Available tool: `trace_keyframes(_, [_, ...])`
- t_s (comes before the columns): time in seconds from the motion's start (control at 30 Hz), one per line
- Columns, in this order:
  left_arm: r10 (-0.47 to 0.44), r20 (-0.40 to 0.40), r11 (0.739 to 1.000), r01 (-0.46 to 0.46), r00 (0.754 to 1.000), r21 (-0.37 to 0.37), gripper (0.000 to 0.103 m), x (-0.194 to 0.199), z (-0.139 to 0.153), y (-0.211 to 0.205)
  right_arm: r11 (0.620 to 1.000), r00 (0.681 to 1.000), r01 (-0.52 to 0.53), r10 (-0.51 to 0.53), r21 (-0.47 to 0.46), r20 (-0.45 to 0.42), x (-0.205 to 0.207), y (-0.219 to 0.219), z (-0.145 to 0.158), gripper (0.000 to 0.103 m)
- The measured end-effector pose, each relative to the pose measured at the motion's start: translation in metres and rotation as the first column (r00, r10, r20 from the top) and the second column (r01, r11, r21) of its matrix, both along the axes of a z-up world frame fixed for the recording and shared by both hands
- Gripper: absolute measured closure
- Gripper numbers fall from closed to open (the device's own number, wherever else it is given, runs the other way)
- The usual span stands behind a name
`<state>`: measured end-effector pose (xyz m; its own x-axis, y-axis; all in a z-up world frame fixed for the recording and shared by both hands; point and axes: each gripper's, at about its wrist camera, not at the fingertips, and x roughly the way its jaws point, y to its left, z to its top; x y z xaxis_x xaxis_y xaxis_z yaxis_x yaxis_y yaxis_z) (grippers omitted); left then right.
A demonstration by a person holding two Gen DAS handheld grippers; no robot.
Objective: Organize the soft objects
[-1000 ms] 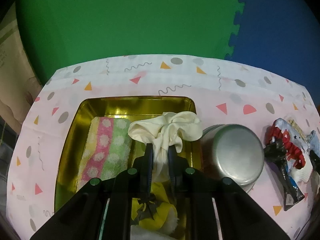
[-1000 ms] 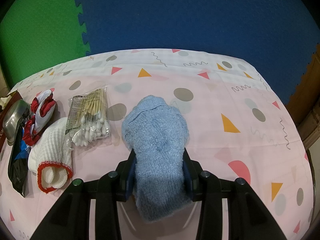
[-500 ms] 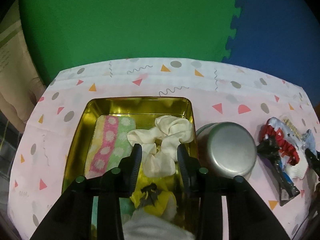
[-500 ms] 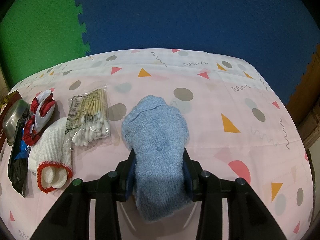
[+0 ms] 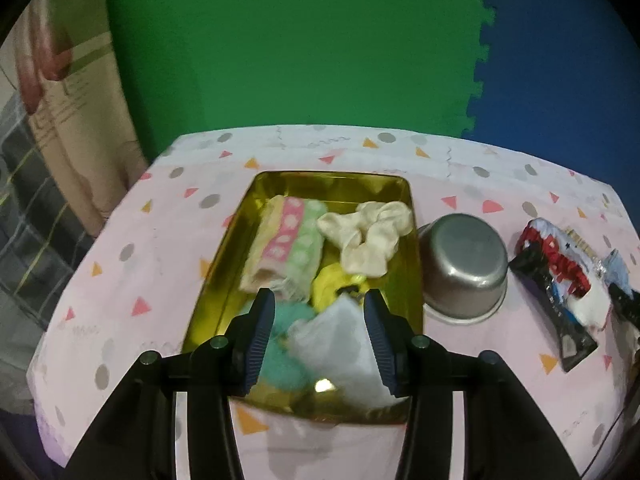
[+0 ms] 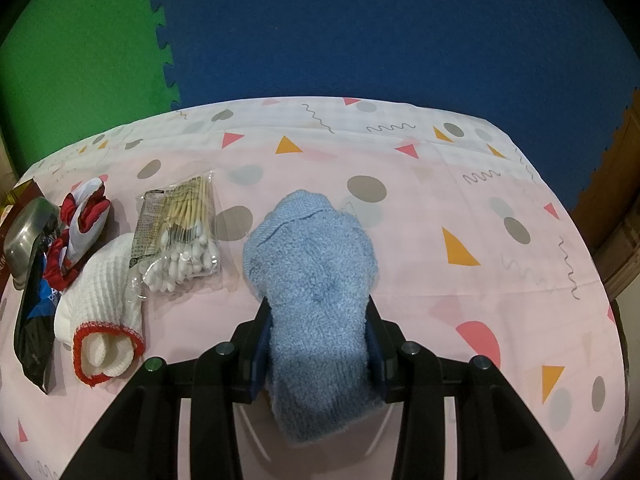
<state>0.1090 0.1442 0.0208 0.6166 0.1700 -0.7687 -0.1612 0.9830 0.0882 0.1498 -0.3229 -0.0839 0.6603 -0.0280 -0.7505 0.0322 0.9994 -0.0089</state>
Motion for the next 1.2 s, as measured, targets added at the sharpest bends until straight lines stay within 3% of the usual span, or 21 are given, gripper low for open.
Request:
trace_keyframes(0.23, [0.039,0.02,0.999,-0.039,0.999,0.029,0.053,-0.025,-0.007,0.01,0.999,1.0,0.001,-0.001,-0.036,0.0,-0.001,0.003,0.0,0.062])
trace_keyframes(0.4, [0.068,0.022,0.998,-0.068,0.997,-0.018,0.052,-0.038,-0.013,0.022,0.999,1.0,0.002,-0.002,-0.047,-0.001,0.0,0.005,0.001,0.062])
trace_keyframes(0.7, [0.124,0.028,0.992,-0.123,0.992,-0.014,0.044,-0.056,-0.017,0.035,0.998,1.0,0.003,-0.003,-0.065,0.0,-0.001,0.007,0.002,0.062])
trace_keyframes(1.2, [0.154,0.035,0.988,-0.154,0.987,-0.017,0.02,-0.063,-0.024,0.049,0.998,0.999,0.033,-0.032,-0.058,0.002,-0.003,0.01,0.005,0.067])
